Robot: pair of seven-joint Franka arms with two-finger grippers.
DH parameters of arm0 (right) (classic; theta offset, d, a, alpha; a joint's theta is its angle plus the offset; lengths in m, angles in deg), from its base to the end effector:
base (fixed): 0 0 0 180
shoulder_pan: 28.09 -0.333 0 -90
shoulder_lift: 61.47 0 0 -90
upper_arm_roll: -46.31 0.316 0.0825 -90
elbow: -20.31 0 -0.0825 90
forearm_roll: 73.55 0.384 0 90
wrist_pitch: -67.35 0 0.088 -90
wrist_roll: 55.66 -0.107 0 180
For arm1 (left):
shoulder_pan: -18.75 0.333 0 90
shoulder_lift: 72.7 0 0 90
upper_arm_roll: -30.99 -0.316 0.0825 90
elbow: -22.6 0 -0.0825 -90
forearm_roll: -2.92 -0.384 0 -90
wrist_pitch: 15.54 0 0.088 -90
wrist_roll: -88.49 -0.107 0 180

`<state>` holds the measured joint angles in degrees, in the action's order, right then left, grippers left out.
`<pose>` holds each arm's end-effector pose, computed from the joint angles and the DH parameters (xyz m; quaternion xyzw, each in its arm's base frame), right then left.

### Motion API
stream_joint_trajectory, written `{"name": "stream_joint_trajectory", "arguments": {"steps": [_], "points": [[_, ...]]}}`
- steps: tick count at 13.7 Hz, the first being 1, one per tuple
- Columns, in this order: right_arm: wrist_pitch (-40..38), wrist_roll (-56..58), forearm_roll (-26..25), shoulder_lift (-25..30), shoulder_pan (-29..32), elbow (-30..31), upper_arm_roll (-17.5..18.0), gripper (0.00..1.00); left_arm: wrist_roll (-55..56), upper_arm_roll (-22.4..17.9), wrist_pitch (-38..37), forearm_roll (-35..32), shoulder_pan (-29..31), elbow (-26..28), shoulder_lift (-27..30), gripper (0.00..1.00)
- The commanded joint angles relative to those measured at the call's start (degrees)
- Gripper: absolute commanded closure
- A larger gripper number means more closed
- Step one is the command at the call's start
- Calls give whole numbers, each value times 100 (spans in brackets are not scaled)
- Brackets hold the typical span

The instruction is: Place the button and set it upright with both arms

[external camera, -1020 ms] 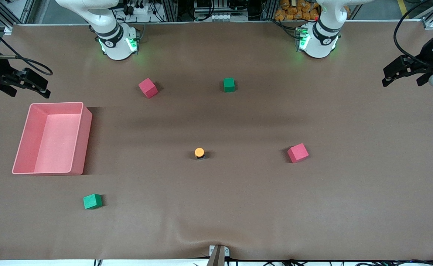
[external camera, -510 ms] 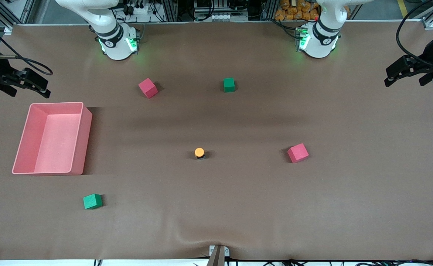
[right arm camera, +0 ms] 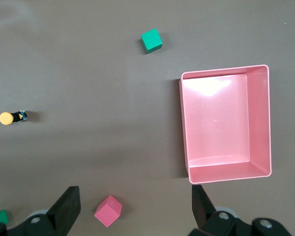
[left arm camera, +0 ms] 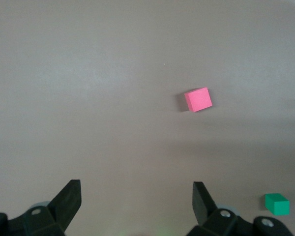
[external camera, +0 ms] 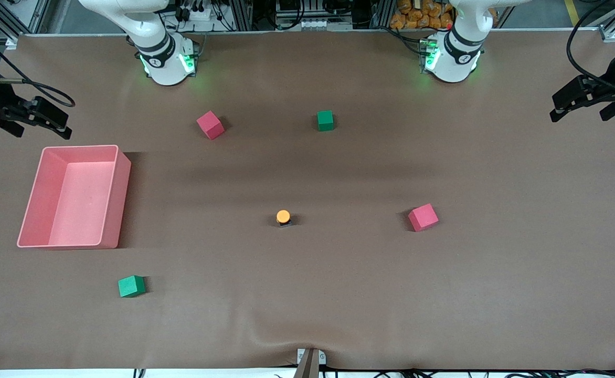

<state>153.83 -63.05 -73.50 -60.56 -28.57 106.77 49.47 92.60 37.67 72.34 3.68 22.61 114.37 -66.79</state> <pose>0.5425 0.0349 0.6567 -0.9994 0.0327 -0.0081 0.0008 0.5176 -0.0306 0.6616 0.9998 0.0111 0.0172 0.0017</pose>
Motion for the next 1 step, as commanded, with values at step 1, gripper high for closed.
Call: {"name": "stream_joint_trajectory", "arguments": {"steps": [1], "points": [[-69,71,100,-12,100,-59,54,0,-16,27,-148,-120,45,-142,-46,0]]}}
